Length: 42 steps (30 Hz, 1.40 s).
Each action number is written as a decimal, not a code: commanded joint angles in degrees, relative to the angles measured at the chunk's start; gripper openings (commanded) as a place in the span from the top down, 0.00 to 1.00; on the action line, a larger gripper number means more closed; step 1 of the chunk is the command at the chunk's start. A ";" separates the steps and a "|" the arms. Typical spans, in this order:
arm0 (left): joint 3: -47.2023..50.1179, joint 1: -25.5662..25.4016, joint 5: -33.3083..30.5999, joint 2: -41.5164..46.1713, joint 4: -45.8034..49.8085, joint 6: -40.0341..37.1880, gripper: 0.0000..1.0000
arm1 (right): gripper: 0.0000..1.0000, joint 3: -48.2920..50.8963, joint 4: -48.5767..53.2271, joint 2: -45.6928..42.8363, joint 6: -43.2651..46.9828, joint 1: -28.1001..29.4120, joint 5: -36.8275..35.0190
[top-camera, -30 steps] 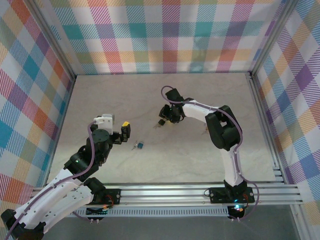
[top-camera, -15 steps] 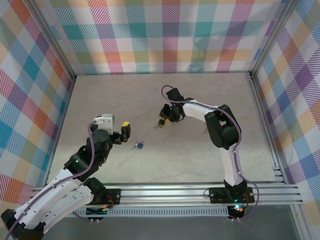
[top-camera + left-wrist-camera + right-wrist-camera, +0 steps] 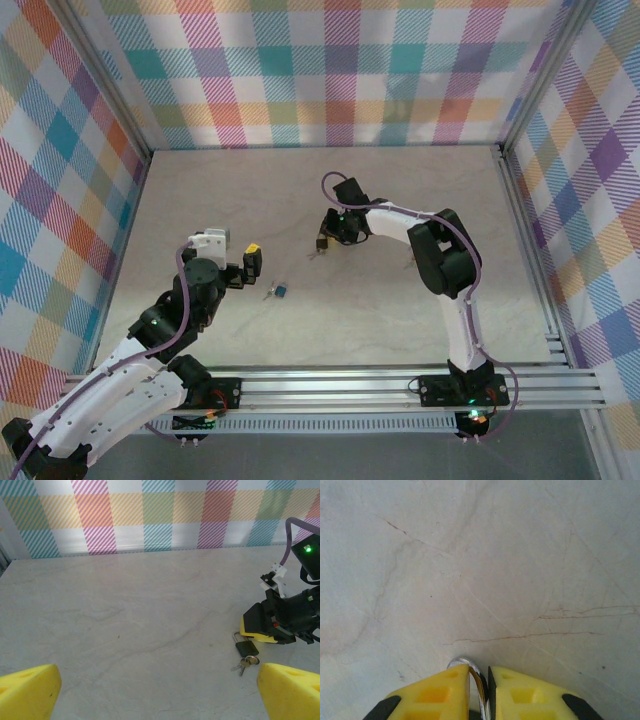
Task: Lock with the key
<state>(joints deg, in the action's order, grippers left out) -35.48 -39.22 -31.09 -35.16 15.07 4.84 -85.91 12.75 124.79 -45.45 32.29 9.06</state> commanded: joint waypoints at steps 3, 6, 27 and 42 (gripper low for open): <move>-1.14 0.55 0.24 0.09 0.40 -0.53 0.00 | 0.85 2.29 -1.29 2.57 2.03 0.58 -0.61; -1.17 0.55 0.36 0.08 0.32 -0.53 0.00 | 0.86 3.40 -2.48 2.09 2.47 0.58 -0.71; -1.17 0.55 0.51 0.26 0.37 -0.52 0.00 | 0.91 9.05 -5.25 -3.57 5.20 1.90 -1.06; -1.34 0.55 2.16 -0.43 0.38 -0.03 0.00 | 0.92 26.25 -9.71 -18.36 4.67 2.95 0.15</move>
<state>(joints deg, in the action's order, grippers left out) -35.48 -39.22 -30.00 -35.33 15.05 4.86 -62.04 3.01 109.54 -41.10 34.85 8.34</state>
